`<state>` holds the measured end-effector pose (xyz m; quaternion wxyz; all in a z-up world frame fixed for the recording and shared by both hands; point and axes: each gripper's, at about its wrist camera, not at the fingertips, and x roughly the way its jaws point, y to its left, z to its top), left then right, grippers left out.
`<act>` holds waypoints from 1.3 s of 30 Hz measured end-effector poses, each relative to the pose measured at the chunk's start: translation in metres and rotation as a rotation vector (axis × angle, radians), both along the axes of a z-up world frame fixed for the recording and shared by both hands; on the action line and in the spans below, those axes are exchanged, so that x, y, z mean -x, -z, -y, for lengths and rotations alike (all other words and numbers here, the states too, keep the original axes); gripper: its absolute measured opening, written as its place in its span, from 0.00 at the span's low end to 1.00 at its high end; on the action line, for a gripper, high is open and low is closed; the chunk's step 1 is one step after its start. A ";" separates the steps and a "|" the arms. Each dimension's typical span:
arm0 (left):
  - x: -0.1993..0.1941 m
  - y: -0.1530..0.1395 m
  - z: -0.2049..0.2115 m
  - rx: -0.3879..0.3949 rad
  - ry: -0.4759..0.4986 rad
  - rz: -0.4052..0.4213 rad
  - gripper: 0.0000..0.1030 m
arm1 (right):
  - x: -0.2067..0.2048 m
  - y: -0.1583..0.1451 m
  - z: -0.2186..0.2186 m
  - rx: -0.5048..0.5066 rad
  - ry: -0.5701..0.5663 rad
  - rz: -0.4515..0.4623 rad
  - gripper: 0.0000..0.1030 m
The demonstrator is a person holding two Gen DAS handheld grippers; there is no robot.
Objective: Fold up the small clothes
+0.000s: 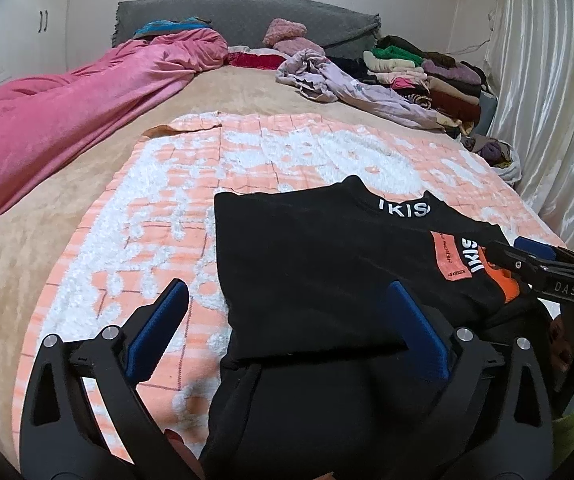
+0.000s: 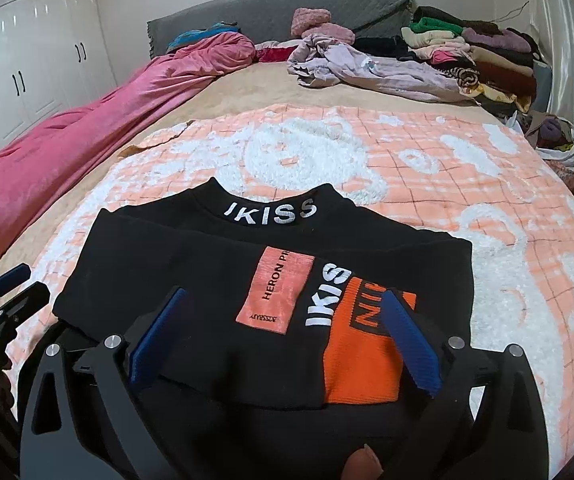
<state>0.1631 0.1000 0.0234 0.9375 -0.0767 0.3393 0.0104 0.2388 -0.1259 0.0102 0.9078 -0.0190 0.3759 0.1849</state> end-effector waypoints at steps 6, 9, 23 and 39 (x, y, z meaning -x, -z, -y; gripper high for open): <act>0.007 -0.003 -0.007 0.006 -0.014 0.009 0.91 | 0.010 -0.006 0.002 -0.005 -0.002 0.020 0.95; 0.011 -0.002 -0.010 0.001 -0.024 0.010 0.91 | 0.014 -0.009 0.004 -0.009 -0.001 0.025 0.95; 0.042 -0.001 -0.014 -0.021 -0.037 0.024 0.91 | 0.039 -0.018 0.016 -0.025 -0.005 0.040 0.96; 0.071 0.008 -0.017 -0.014 -0.040 0.038 0.91 | 0.063 -0.021 0.031 -0.033 -0.006 0.046 0.96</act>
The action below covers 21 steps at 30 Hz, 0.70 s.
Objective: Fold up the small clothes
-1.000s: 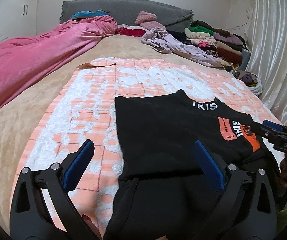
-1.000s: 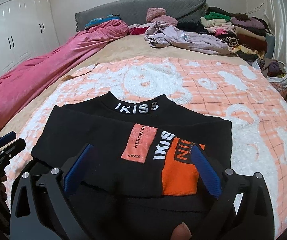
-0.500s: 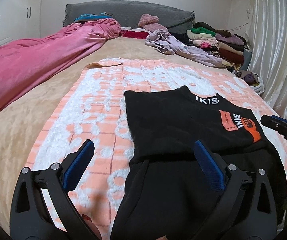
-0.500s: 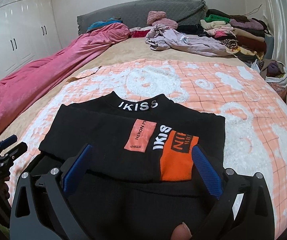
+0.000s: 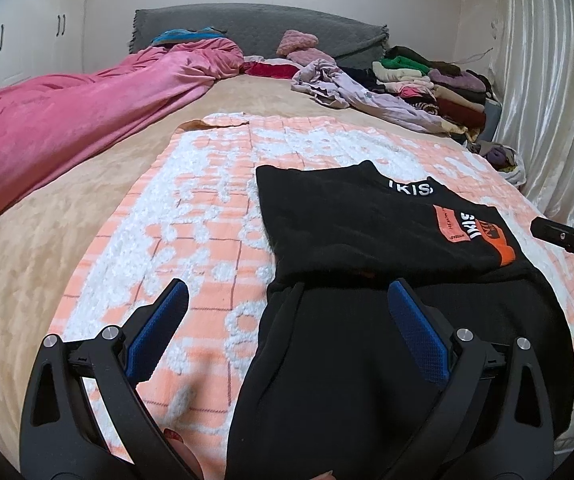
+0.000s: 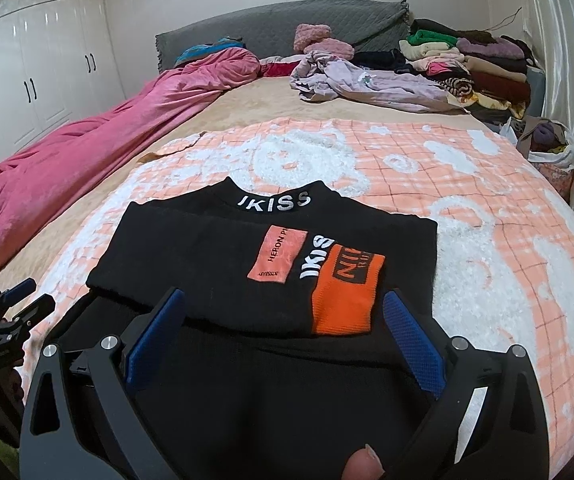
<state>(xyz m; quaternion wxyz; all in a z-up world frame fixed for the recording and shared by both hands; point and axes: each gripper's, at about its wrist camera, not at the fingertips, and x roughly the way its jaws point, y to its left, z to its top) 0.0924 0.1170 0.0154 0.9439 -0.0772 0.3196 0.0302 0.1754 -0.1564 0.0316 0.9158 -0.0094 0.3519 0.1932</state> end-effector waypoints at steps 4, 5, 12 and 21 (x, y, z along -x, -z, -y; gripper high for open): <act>0.007 0.001 -0.003 0.007 -0.006 0.004 0.91 | 0.007 -0.002 0.006 0.000 0.001 0.003 0.96; 0.009 0.001 -0.003 0.010 -0.009 0.004 0.91 | 0.008 -0.002 0.007 0.001 0.003 0.005 0.96; 0.026 0.001 -0.004 0.016 -0.018 -0.006 0.91 | 0.019 -0.005 0.019 0.002 0.013 0.008 0.96; 0.064 -0.001 -0.007 0.062 -0.003 -0.035 0.91 | 0.037 -0.001 0.036 0.014 0.021 -0.006 0.96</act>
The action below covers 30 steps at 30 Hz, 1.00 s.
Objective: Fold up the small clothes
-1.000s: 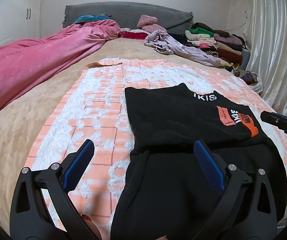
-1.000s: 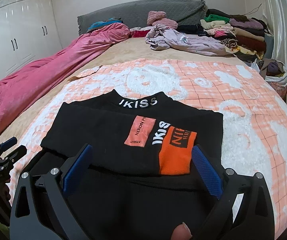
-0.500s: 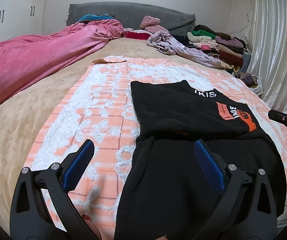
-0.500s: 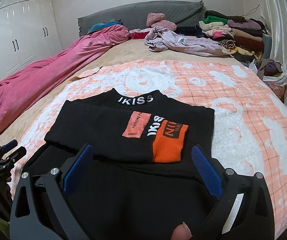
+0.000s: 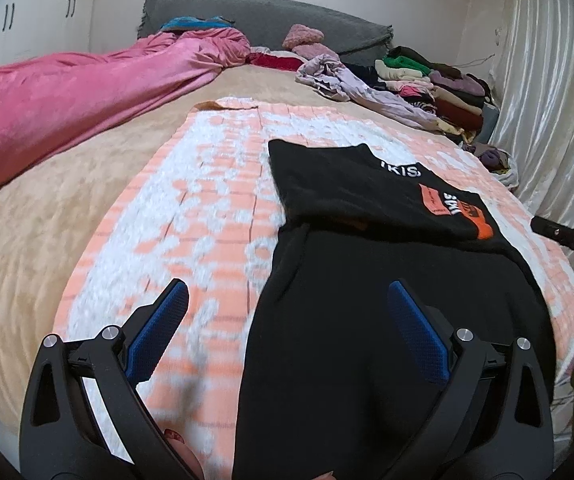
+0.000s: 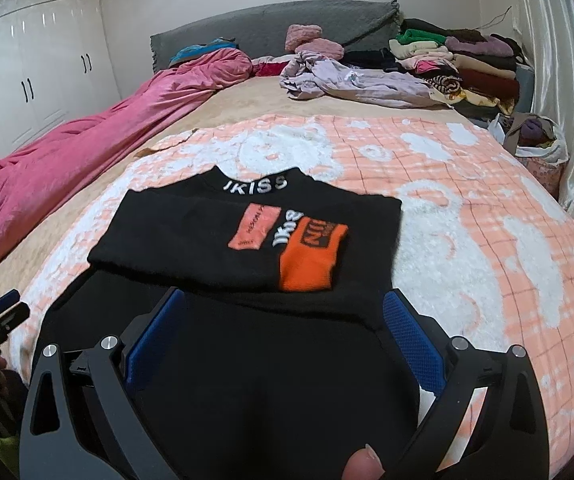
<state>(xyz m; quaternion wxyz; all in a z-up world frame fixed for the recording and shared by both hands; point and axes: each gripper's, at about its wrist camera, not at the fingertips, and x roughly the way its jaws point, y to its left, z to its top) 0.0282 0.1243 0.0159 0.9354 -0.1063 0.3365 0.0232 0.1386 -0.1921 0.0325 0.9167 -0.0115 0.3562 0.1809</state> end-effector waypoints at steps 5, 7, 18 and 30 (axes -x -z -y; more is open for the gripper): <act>0.008 0.004 -0.002 0.009 0.000 -0.053 0.91 | 0.016 0.010 0.004 0.015 -0.015 -0.034 0.96; 0.008 0.007 -0.004 0.013 -0.007 -0.081 0.91 | 0.023 0.014 0.006 0.020 -0.022 -0.043 0.96; 0.019 0.023 -0.016 0.077 -0.036 -0.178 0.91 | 0.055 0.030 0.019 0.059 -0.043 -0.092 0.96; 0.039 0.047 -0.007 0.093 0.009 -0.273 0.91 | 0.088 0.057 0.043 0.094 -0.034 -0.164 0.96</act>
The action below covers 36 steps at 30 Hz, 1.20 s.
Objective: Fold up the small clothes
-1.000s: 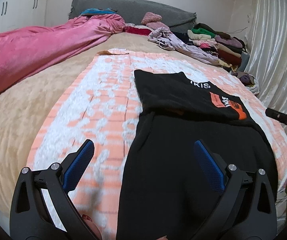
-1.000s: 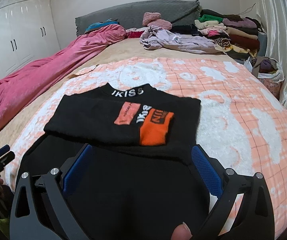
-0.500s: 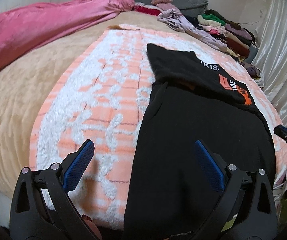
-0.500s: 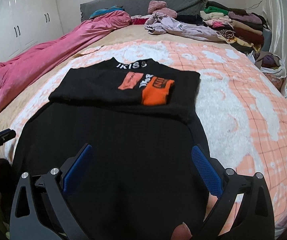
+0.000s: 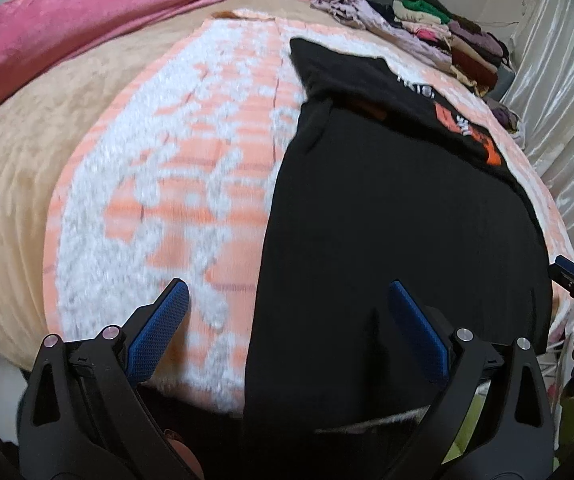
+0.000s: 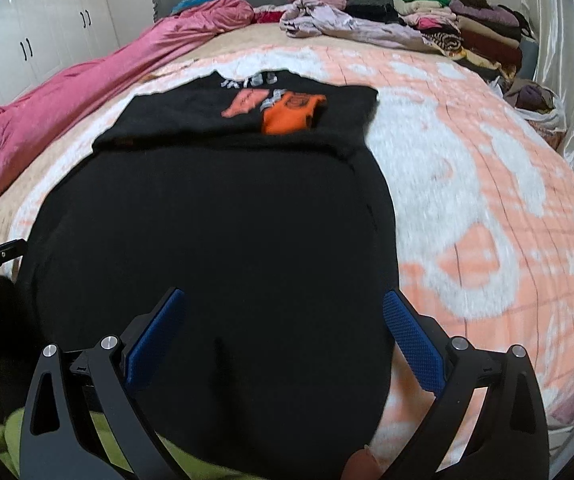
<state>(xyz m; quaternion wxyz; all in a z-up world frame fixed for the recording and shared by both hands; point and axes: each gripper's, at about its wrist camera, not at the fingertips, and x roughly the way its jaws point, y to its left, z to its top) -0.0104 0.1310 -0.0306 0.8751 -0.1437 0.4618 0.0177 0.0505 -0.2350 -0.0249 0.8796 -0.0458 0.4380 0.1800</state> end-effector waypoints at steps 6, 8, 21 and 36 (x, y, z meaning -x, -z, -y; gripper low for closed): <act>0.007 0.004 0.001 0.006 0.003 -0.005 0.81 | 0.014 0.014 0.019 0.031 0.039 -0.027 0.96; 0.009 0.004 0.005 -0.010 0.009 -0.004 0.75 | 0.019 0.017 0.029 0.018 0.066 -0.036 0.96; 0.019 0.007 0.007 0.002 0.024 -0.003 0.38 | 0.040 0.036 0.045 -0.015 0.073 -0.110 0.62; 0.027 0.010 0.010 0.006 0.042 -0.019 0.41 | 0.046 0.039 0.057 -0.108 0.033 -0.132 0.32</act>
